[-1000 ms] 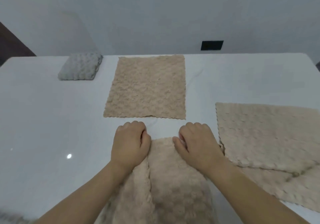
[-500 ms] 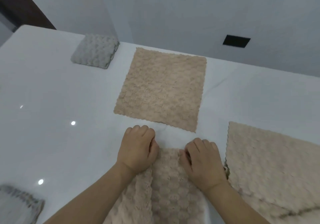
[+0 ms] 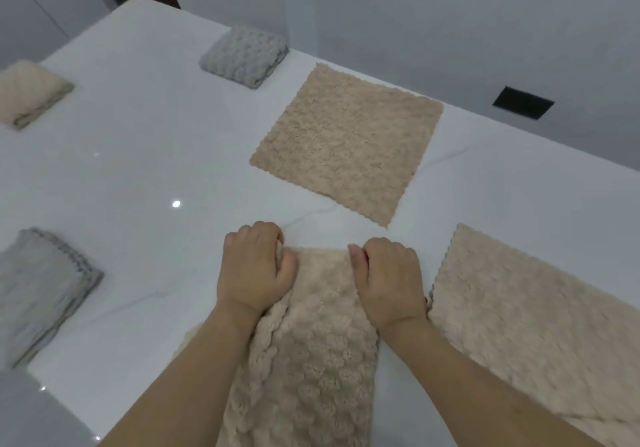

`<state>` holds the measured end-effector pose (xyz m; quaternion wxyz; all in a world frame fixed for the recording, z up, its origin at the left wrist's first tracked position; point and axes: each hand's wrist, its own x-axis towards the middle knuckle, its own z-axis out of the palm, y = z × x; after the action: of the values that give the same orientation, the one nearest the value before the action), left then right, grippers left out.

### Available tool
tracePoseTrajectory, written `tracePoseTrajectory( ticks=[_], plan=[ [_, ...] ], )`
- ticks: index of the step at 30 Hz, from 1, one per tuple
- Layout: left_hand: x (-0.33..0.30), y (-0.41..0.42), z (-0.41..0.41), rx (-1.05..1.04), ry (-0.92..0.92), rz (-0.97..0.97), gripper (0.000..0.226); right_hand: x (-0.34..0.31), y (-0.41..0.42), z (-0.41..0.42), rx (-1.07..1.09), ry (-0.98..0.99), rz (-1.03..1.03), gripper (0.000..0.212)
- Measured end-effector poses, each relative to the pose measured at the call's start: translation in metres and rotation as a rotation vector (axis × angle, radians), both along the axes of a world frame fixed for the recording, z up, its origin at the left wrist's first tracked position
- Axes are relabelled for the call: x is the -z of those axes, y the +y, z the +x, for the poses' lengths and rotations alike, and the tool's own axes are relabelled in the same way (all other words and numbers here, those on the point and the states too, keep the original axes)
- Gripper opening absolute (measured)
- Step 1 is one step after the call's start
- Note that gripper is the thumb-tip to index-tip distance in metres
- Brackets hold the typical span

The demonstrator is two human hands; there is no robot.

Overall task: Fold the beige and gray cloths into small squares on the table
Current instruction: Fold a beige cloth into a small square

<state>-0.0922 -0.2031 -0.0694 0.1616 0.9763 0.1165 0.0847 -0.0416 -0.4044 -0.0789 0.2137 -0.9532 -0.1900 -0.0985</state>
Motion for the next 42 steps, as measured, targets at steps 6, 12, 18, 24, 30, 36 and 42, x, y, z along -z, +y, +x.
tracePoseTrajectory(
  ticks=[6, 12, 18, 24, 30, 36, 42],
  plan=[
    [0.002, 0.002, -0.001, -0.033, -0.031, 0.0, 0.012, 0.0, 0.0, -0.001, -0.029, 0.045, 0.033, 0.041],
    [0.0, -0.001, -0.001, -0.087, -0.073, 0.04, 0.02, -0.003, 0.004, -0.004, -0.022, 0.061, -0.023, 0.029],
    [0.003, -0.001, -0.003, -0.143, -0.094, 0.099, 0.03, -0.005, 0.001, -0.006, -0.046, 0.107, -0.017, 0.019],
    [0.005, 0.001, -0.002, -0.256, -0.079, 0.161, 0.036, -0.005, 0.001, -0.003, -0.029, 0.092, -0.044, 0.01],
    [0.008, 0.004, 0.001, -0.206, -0.084, 0.129, 0.039, -0.006, 0.002, -0.005, -0.019, 0.078, -0.048, 0.012],
    [0.008, 0.008, 0.003, -0.188, -0.082, 0.043, 0.034, -0.008, 0.002, -0.007, -0.019, 0.094, -0.046, 0.008],
    [0.01, 0.013, 0.005, -0.163, -0.014, -0.011, 0.033, -0.013, 0.002, -0.009, 0.016, 0.209, 0.075, 0.008]
  ],
)
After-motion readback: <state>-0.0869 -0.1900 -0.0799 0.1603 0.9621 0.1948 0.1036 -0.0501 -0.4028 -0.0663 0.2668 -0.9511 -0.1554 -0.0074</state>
